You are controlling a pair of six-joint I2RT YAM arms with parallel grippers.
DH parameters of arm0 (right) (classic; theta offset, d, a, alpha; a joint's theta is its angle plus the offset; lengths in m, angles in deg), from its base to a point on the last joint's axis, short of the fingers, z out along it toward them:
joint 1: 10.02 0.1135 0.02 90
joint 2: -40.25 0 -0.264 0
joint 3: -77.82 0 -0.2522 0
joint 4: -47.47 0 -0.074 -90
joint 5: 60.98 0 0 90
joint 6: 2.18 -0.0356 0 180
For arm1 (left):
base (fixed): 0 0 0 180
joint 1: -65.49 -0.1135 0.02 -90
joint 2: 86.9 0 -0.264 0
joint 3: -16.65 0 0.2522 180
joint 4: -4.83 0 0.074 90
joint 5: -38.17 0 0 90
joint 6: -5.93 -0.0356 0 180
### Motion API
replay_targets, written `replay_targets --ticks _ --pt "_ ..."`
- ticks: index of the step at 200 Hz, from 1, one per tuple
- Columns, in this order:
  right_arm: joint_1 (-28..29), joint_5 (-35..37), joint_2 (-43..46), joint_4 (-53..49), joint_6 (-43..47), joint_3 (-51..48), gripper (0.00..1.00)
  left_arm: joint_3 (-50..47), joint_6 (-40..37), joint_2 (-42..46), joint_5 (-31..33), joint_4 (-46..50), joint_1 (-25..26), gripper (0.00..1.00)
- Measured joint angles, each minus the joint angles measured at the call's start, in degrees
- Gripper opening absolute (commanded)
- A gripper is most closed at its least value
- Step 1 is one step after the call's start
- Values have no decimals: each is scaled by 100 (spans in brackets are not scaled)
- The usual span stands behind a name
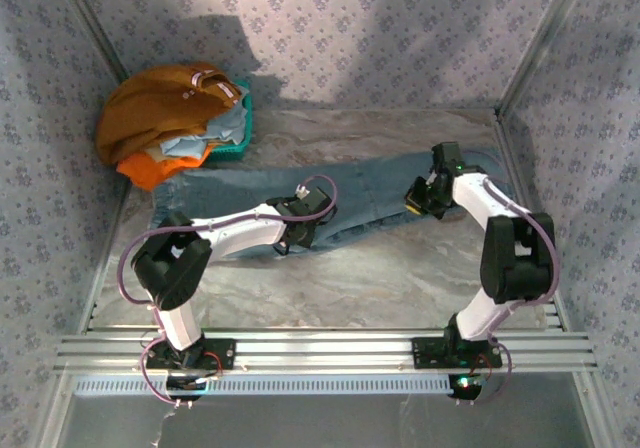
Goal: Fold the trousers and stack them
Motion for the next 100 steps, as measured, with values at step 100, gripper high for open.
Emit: replay_targets --ticks 100 --pt "-599 -254 210 63 409 -868 2 -413 103 236 -46 -177 -2 52"
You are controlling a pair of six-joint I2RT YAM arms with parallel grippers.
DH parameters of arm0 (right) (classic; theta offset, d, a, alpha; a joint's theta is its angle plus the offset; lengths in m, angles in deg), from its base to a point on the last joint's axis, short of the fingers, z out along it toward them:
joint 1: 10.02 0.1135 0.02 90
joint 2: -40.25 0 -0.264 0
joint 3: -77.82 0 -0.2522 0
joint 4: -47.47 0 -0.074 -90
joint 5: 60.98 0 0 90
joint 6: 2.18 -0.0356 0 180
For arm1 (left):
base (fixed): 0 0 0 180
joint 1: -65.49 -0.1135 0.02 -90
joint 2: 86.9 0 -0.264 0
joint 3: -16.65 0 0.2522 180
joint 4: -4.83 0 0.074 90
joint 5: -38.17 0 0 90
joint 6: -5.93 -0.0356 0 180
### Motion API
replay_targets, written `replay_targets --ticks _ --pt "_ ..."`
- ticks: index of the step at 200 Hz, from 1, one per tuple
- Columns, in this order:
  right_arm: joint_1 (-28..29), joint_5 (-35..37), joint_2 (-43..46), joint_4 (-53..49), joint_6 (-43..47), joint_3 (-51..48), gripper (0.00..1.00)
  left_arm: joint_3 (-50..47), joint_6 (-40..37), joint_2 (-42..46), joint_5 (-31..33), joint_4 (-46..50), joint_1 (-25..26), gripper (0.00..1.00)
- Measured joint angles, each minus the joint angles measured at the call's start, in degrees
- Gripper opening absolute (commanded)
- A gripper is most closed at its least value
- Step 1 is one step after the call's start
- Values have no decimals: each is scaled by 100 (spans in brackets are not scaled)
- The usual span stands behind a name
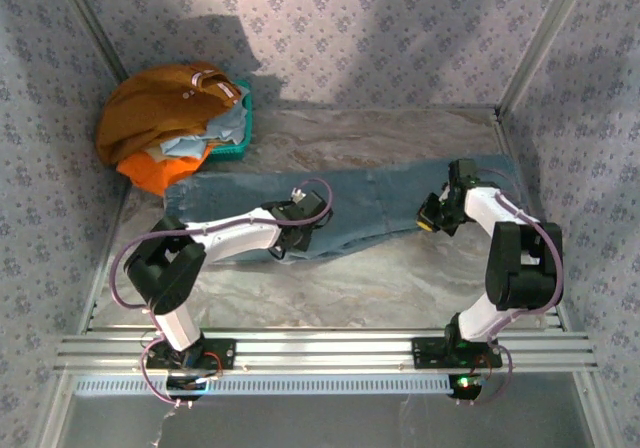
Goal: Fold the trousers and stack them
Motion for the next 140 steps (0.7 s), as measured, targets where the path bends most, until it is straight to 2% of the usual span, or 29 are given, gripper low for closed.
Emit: replay_targets --ticks 18,33,47,74,105,140 --pt "-114 20 -109 15 15 -57 11 -201 208 -35 2 -74 -42 53" --pt "-133 85 -262 26 52 -57 26 -407 413 -42 -26 -168 -157 53" --pt "-142 170 -369 17 61 -61 35 -601 597 -42 -101 -304 -363 53" --pt "-151 236 -387 -33 35 -22 39 -772 859 39 -306 -608 -667 53" --pt "26 341 -59 -260 13 103 35 -1071 1108 227 -446 -931 -861 54" --pt "715 470 175 -350 -173 804 6 -1631 1325 682 -601 -1224 -1261 54"
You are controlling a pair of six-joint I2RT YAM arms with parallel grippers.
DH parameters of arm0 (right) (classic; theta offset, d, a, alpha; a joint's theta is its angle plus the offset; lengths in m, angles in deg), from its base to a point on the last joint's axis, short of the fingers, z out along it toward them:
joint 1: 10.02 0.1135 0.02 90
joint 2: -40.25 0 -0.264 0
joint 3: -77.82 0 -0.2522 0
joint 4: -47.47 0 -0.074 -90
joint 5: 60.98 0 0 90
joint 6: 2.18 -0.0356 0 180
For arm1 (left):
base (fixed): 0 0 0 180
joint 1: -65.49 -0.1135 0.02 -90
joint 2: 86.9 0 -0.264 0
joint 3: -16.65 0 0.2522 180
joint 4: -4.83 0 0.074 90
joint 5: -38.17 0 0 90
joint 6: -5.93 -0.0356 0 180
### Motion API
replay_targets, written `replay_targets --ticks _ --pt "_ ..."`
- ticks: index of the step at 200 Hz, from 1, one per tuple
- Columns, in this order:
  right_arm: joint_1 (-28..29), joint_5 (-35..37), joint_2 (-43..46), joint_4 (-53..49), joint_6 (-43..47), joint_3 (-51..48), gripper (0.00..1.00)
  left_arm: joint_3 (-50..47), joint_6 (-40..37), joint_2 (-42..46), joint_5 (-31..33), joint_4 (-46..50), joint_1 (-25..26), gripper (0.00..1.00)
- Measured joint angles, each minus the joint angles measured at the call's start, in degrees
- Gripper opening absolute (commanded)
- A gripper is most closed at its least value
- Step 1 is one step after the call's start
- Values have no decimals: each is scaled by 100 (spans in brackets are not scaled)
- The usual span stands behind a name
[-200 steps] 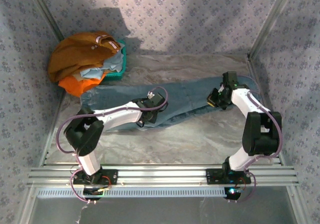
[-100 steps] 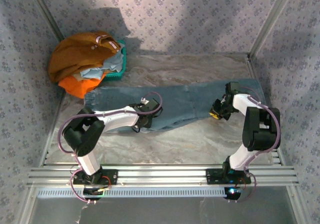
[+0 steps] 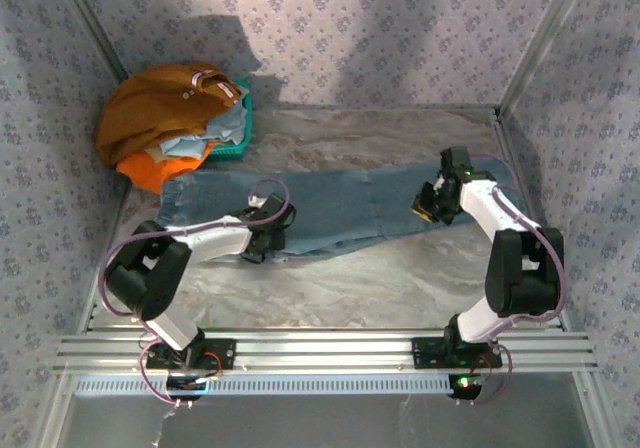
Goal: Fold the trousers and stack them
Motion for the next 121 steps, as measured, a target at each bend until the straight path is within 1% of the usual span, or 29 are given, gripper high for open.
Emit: replay_targets --ticks 17,30,52,70,93,121 --pt "341 7 -186 81 -55 348 1 -291 111 289 -42 4 -262 54" --pt "509 2 -404 149 -120 492 0 -514 197 522 -133 4 -516 53" --pt "603 0 -820 238 -173 546 0 -874 389 970 -273 74 -981 53" --pt "640 -17 -1119 282 -208 586 5 -997 562 1287 -271 417 -1161 53" --pt "636 -151 -1342 352 -260 529 15 -1005 726 1797 -251 979 -1266 56" --pt "498 -330 -1517 341 -221 400 18 -831 745 2422 -280 1436 -1318 59"
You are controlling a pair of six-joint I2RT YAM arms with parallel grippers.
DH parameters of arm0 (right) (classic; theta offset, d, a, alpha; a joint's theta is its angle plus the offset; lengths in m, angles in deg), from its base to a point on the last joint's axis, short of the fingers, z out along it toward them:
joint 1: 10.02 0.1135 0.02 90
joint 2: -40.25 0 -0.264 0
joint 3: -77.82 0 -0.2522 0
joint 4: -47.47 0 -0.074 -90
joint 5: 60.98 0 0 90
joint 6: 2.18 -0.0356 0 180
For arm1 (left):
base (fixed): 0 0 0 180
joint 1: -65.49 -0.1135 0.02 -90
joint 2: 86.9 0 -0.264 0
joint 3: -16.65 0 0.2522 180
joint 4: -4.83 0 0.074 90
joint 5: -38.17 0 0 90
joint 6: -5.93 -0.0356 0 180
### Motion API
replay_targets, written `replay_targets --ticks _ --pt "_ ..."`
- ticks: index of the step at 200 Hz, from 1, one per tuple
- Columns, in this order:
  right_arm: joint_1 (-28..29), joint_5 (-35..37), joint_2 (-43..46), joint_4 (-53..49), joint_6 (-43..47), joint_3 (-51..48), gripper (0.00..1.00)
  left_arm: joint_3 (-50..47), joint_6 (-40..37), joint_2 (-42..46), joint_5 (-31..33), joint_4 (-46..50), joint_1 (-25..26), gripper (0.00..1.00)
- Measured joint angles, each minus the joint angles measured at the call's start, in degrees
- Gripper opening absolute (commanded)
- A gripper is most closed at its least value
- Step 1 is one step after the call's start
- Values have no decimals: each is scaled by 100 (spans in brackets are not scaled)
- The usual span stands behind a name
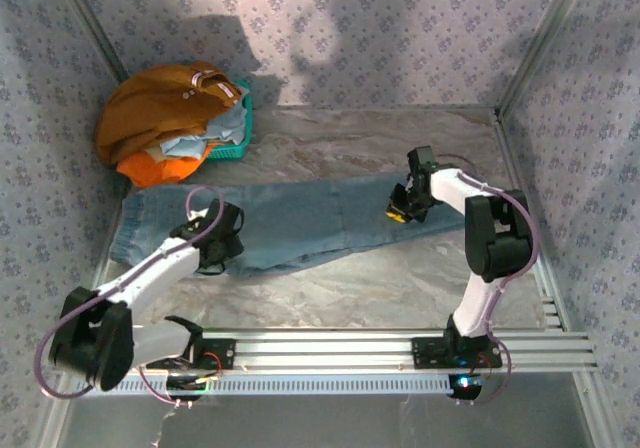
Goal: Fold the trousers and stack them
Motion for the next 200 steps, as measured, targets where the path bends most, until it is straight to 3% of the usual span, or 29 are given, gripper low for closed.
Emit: replay_targets --ticks 27,86,107,136,150,167,200 --pt "-251 -59 17 -79 114 -11 21 511 -70 2 -173 31 24 60" --pt "-1198 98 809 -610 494 470 53 1204 -247 -1067 -323 -372 179 61" --pt "-1674 142 1121 -636 590 581 56 1228 -286 -1419 -326 -511 173 61" --pt "-2179 184 970 -793 702 951 48 1228 -323 -1788 -433 -669 50 61" --pt "-2293 184 540 -905 785 1405 37 1209 -323 -1888 -476 -778 -66 61" --pt "-2387 179 -94 -942 885 1908 33 1130 -321 -1910 -538 -901 -197 62" --pt "-2618 153 -1215 -1034 879 2312 37 852 -302 -1910 -651 -1078 -404 62"
